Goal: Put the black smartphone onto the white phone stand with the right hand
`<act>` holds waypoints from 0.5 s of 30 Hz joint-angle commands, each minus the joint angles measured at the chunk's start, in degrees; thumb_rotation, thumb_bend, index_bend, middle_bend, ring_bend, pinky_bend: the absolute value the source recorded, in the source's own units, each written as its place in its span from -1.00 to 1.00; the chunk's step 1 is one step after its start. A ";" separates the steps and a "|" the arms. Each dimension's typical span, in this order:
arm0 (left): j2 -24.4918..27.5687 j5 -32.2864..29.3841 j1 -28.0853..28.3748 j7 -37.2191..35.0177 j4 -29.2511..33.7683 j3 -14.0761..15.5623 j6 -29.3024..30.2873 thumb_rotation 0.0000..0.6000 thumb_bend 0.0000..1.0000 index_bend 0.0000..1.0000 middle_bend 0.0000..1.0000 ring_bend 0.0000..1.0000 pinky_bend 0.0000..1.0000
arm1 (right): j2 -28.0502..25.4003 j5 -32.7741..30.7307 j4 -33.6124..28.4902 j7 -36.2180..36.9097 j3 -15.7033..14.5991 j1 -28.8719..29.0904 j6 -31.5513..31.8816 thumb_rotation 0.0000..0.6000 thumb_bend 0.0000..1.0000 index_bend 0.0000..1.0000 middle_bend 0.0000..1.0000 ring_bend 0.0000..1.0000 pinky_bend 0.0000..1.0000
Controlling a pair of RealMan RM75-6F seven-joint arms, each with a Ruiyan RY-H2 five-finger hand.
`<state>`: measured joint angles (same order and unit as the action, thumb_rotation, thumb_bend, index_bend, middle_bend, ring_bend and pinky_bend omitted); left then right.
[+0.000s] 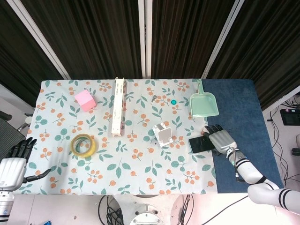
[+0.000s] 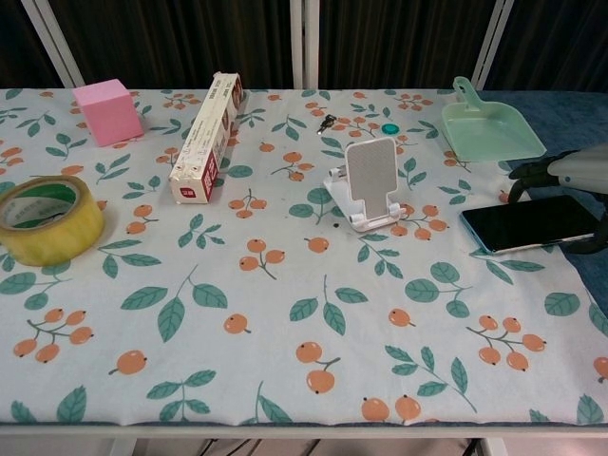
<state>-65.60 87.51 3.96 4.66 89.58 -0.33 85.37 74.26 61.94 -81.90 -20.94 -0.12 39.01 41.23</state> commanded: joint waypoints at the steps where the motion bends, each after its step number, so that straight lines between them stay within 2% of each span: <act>1: -0.02 0.02 0.00 -0.12 -0.13 -0.05 0.07 -0.23 -0.85 -0.95 -0.91 -0.87 -0.68 | -0.02 -0.04 0.00 -0.02 -0.07 0.00 0.06 1.00 -0.65 -0.57 -1.00 -1.00 -1.00; 9: 0.08 -0.11 -0.07 -0.25 -0.21 -0.02 -0.01 -0.21 -0.85 -0.95 -0.91 -0.87 -0.68 | 0.33 0.84 0.49 1.11 -0.01 -0.25 0.82 1.00 -0.62 -0.36 -1.00 -1.00 -1.00; 15: 0.08 -0.13 0.02 -0.30 -0.18 -0.08 -0.12 -0.21 -0.85 -0.95 -0.91 -0.87 -0.68 | 0.87 4.03 1.11 4.40 0.40 -1.17 2.78 1.00 -0.53 -0.02 -1.00 -1.00 -1.00</act>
<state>-65.52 87.38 3.98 4.36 89.41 -0.41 85.26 74.98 65.07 -80.99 -17.53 0.10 38.19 43.38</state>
